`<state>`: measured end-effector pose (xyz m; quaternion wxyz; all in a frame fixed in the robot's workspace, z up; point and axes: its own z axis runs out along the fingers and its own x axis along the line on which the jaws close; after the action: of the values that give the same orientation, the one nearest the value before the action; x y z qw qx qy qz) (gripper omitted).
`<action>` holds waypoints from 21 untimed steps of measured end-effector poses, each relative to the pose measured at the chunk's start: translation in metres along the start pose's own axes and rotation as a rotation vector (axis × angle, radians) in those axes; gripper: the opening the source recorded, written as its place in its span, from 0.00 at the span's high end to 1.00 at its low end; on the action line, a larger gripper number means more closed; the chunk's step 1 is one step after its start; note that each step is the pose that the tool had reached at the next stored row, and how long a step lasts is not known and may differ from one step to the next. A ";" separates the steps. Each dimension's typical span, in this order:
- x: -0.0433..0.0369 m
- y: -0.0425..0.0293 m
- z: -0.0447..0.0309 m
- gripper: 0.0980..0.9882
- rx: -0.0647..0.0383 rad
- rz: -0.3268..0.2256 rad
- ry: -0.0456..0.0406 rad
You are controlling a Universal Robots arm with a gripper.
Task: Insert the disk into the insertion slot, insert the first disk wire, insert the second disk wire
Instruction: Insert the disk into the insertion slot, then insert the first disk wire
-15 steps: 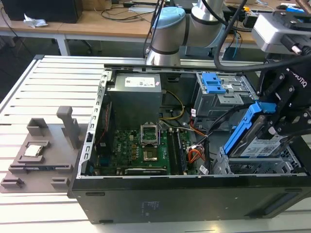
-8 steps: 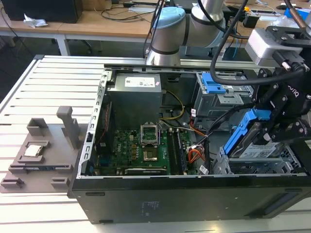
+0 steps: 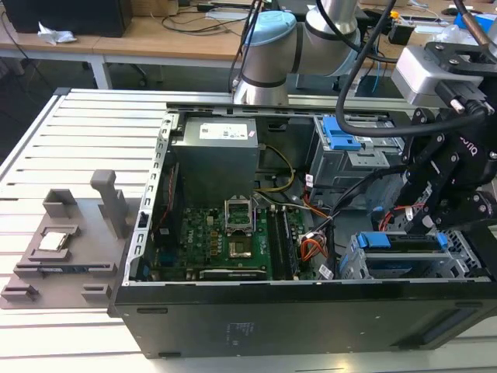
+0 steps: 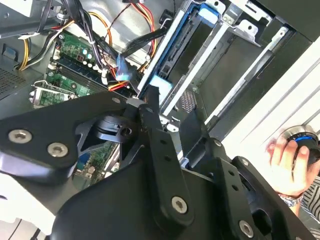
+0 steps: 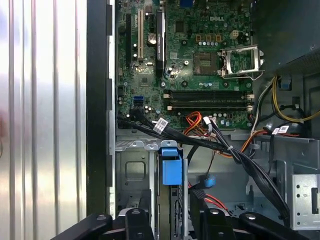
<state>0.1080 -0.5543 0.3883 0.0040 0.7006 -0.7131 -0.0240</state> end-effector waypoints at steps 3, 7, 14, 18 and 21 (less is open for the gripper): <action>0.0000 0.0000 -0.0001 0.71 0.000 0.000 0.0005; 0.0000 0.0000 -0.0001 0.99 0.000 0.000 0.0008; -0.0001 -0.0004 0.0006 0.99 0.000 0.000 0.0011; -0.0002 -0.0084 0.0024 0.99 0.000 0.000 0.0012; -0.0005 -0.0132 0.0022 0.99 0.000 0.000 0.0016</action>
<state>0.1211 -0.5540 0.3856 0.0046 0.7007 -0.7131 -0.0234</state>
